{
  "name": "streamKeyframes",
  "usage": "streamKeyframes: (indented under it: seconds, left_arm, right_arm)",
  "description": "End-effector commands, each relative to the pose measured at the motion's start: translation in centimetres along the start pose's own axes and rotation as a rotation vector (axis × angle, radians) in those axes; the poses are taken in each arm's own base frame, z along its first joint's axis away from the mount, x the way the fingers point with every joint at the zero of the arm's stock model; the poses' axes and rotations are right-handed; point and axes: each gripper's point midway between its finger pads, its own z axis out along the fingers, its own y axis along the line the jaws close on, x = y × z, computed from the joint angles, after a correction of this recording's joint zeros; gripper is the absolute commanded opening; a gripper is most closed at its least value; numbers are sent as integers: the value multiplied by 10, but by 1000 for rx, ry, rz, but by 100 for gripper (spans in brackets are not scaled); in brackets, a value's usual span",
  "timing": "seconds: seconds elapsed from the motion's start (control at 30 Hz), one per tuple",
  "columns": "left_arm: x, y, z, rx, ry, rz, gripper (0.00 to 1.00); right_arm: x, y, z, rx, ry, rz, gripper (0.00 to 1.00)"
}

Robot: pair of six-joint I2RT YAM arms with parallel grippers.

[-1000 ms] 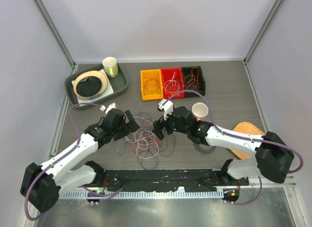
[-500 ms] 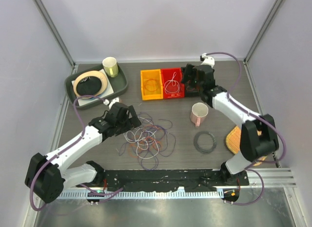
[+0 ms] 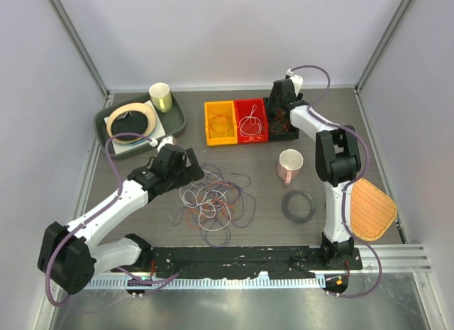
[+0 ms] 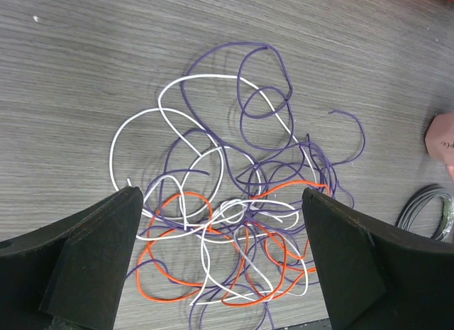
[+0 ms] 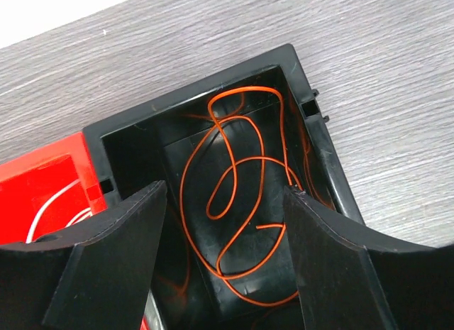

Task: Untangle the cables
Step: Pick up the cable from the bin.

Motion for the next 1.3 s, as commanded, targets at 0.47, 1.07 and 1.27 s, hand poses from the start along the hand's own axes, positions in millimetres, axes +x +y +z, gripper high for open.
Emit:
streamKeyframes:
  seconds: [0.47, 1.07, 1.27]
  left_arm:
    - [-29, 6, -18, 0, -108, -23, 100]
    - [-34, 11, -28, -12, -140, -50, 100]
    - [-38, 9, -33, -4, -149, -45, 100]
  right_arm:
    - [29, -11, 28, 111, 65, 31, 63]
    - [28, -4, 35, 63, 66, 104, 7]
    - [-55, 16, 0, -56, -152, 138, 1]
